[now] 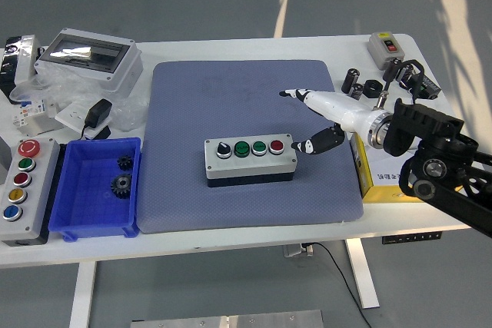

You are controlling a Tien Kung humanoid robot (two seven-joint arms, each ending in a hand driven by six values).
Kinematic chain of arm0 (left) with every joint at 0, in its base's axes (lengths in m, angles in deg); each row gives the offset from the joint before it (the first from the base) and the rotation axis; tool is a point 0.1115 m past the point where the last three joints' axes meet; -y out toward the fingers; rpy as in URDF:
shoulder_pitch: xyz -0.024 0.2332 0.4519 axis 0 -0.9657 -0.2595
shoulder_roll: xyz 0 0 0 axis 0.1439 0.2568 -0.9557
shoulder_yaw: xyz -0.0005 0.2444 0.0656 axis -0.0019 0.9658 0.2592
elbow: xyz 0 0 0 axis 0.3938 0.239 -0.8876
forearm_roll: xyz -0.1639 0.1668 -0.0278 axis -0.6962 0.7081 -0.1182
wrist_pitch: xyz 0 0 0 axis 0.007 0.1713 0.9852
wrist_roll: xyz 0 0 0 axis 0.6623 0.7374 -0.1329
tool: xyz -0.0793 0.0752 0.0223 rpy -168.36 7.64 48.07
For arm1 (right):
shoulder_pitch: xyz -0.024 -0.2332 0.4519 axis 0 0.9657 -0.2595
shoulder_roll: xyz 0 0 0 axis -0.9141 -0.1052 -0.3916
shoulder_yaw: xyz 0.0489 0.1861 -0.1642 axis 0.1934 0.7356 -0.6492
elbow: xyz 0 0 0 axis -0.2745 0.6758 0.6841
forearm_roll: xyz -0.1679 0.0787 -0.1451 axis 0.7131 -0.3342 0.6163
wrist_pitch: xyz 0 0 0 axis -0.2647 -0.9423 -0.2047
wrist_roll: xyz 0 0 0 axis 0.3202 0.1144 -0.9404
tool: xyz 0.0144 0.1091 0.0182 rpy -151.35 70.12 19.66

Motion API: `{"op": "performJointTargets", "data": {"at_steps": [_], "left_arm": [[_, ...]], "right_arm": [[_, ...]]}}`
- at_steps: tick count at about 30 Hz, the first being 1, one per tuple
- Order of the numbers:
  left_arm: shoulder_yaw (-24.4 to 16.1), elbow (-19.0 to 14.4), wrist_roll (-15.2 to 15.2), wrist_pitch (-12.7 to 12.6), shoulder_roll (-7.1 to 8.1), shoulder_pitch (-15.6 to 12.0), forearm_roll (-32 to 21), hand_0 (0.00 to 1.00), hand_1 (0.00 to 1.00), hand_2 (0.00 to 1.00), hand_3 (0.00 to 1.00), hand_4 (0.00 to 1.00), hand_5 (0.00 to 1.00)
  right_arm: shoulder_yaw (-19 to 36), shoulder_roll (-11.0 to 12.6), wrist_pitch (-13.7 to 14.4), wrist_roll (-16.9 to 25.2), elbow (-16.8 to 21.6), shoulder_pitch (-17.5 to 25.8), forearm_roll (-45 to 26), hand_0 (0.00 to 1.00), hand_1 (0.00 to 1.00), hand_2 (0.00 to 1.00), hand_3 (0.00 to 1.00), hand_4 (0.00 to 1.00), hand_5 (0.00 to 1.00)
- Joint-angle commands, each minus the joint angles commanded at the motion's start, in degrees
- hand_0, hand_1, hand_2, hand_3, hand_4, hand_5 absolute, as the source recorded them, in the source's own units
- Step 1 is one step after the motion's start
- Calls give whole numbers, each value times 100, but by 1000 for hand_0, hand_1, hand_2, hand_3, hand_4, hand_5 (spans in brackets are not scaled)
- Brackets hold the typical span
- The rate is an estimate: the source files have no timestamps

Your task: Pick up the button,place it on the desk,press the button,press the button

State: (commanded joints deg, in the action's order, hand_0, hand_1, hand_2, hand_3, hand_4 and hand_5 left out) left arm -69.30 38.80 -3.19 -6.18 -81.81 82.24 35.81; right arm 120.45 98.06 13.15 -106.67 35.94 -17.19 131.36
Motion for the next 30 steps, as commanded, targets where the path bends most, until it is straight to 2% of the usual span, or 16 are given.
{"op": "performJointTargets", "data": {"at_steps": [1, 5, 6, 8, 11, 12, 17, 18, 30], "left_arm": [[-2, 0, 0, -1, -1, 3, 2, 627, 560, 536, 602, 605, 123], [-4, 0, -5, 0, 1, 17, 4, 627, 560, 536, 602, 605, 123], [-2, 0, -6, 1, 2, 20, 2, 628, 559, 536, 602, 601, 116], [1, 0, -4, 2, 1, 24, 0, 628, 559, 536, 602, 601, 116], [-1, 0, 2, 3, 5, 22, 6, 628, 559, 536, 602, 601, 116], [-4, 0, 4, 4, 7, 22, 11, 628, 559, 538, 604, 601, 112], [-11, 0, 2, 8, 18, 22, 24, 628, 559, 538, 604, 601, 112], [-12, 0, 1, 9, 18, 21, 23, 628, 559, 538, 605, 602, 113], [-5, 0, -6, 7, 5, 24, 8, 629, 559, 538, 605, 604, 114]], "right_arm": [[64, 3, -218, -169, 68, -17, -112, 998, 998, 998, 998, 745, 129], [38, -97, -778, -563, 81, -125, -459, 998, 998, 998, 998, 745, 129], [12, -136, -904, -605, 57, -156, -517, 469, 630, 702, 946, 459, 99], [-54, -235, -1061, -639, -28, -222, -586, 469, 630, 702, 946, 459, 99], [-165, -393, -1071, -651, -214, -326, -597, 469, 630, 702, 946, 459, 99], [-196, -435, -1061, -657, -270, -353, -586, 71, 223, 357, 827, 352, 85], [-285, -583, -980, -682, -502, -433, -478, 71, 223, 357, 827, 352, 85], [-290, -594, -967, -684, -530, -438, -461, 2, 118, 273, 839, 312, 48], [-362, -613, -881, -669, -577, -436, -401, 2, 81, 232, 815, 272, 21]]}}
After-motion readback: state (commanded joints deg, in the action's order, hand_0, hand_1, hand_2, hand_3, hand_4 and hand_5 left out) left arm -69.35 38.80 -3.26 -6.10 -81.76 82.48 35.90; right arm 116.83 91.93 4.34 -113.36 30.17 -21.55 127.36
